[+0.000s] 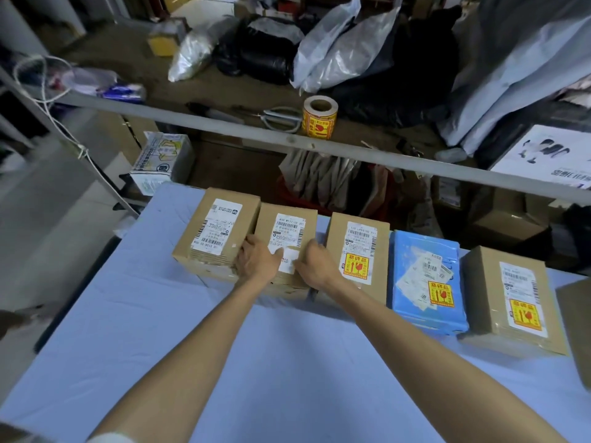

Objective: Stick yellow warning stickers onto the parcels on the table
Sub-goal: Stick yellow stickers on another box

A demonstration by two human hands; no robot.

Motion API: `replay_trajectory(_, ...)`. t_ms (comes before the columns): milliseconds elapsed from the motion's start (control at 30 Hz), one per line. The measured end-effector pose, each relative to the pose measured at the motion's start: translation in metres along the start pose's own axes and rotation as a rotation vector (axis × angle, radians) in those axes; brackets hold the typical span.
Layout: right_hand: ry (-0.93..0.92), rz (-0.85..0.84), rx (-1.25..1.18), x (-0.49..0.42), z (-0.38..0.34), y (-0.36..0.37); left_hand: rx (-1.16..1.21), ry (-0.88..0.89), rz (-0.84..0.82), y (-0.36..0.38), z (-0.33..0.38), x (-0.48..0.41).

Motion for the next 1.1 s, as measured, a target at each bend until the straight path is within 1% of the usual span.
replay_trajectory(100,0.040,-0.024,-0.075,0.004,-0.001,0.003,0.082,-0.049,-0.013,0.004,-0.008,0.003)
replay_trajectory(233,0.078,-0.036,-0.137,0.022,0.006,0.009,0.144,-0.064,-0.045,0.004,-0.021,0.026)
replay_trajectory(367,0.065,0.014,-0.174,0.050,0.009,0.029,0.186,-0.093,-0.053,0.005,-0.041,0.063)
replay_trajectory(467,0.061,0.005,-0.176,0.078,0.015,0.054,0.258,-0.133,-0.073,0.008,-0.065,0.087)
replay_trajectory(567,0.032,-0.003,-0.201,0.102,0.029,0.079,0.279,-0.166,-0.108,0.012,-0.086,0.110)
replay_trajectory(700,0.015,0.026,-0.293,0.136,0.050,0.089,0.270,-0.088,-0.172,0.022,-0.099,0.137)
replay_trajectory(767,0.003,0.011,-0.358,0.149,0.059,0.091,0.327,-0.073,-0.210,0.026,-0.103,0.147)
replay_trajectory(867,-0.008,-0.013,-0.407,0.165,0.072,0.089,0.419,-0.067,-0.265,0.031,-0.099,0.163)
replay_trajectory(933,0.008,0.006,-0.425,0.176,0.086,0.081,0.442,-0.042,-0.298,0.039,-0.085,0.173)
replay_trajectory(1100,0.119,0.088,-0.473,0.201,0.146,0.045,0.432,0.056,-0.380,0.078,-0.030,0.197)
Point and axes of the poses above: each hand's wrist, its own x-axis away from the middle knuckle, its own y-axis out of the palm, z = x × y, the point moved 4 cm from there along -x, towards the middle knuckle, and after that the axes turned 7 degrees about -z, right-handed, at the moved point
